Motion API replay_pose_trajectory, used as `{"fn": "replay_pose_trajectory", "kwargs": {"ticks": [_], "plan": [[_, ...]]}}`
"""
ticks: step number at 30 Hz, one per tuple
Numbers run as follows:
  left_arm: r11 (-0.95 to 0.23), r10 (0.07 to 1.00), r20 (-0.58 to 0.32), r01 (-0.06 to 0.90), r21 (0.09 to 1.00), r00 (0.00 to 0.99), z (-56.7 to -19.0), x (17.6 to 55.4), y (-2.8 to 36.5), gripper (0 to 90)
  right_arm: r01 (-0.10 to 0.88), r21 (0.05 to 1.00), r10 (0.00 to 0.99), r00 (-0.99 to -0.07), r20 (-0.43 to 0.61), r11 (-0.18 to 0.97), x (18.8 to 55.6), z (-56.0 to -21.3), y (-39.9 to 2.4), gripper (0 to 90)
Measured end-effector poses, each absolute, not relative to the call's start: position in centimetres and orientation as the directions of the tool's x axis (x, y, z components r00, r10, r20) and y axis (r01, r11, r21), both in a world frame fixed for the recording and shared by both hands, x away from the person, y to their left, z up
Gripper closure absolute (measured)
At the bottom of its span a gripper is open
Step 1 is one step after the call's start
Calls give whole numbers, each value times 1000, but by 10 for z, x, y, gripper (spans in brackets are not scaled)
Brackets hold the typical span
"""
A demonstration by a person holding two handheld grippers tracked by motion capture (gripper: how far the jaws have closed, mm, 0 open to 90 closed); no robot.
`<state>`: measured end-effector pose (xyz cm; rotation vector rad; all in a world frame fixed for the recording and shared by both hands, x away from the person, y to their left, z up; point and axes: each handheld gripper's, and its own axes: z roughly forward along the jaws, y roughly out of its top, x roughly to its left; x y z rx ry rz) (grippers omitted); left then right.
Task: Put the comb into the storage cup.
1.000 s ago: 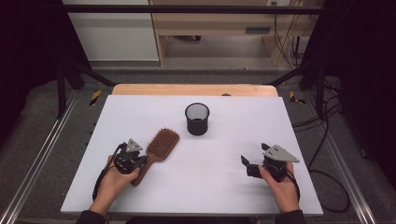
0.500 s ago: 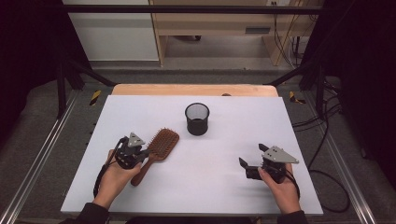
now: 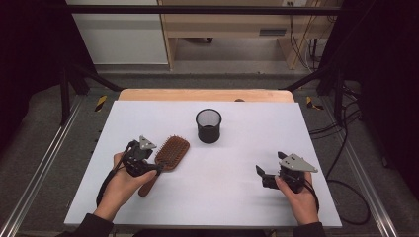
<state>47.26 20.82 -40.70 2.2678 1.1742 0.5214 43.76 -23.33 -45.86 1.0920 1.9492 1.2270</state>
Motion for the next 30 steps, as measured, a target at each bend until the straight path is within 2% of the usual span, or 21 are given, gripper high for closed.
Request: {"fn": "replay_pose_trajectory", "kwargs": {"ticks": [2,3,9,30], "plan": [[-478,836,89,638,604,542,-409,475,209,266,326,914,865,-498,-51,242,437,-458,-232,75],[-462,842,69,649,604,535,-411,476,210,192,321,914,861,-505,-54,246,436,-458,-232,72],[-453,845,52,661,598,532,-413,478,206,98,314,918,861,-506,-53,241,435,-456,-232,72],[-499,829,50,696,516,557,-444,480,201,94,325,913,859,-509,-50,245,436,-458,-230,65]]}}
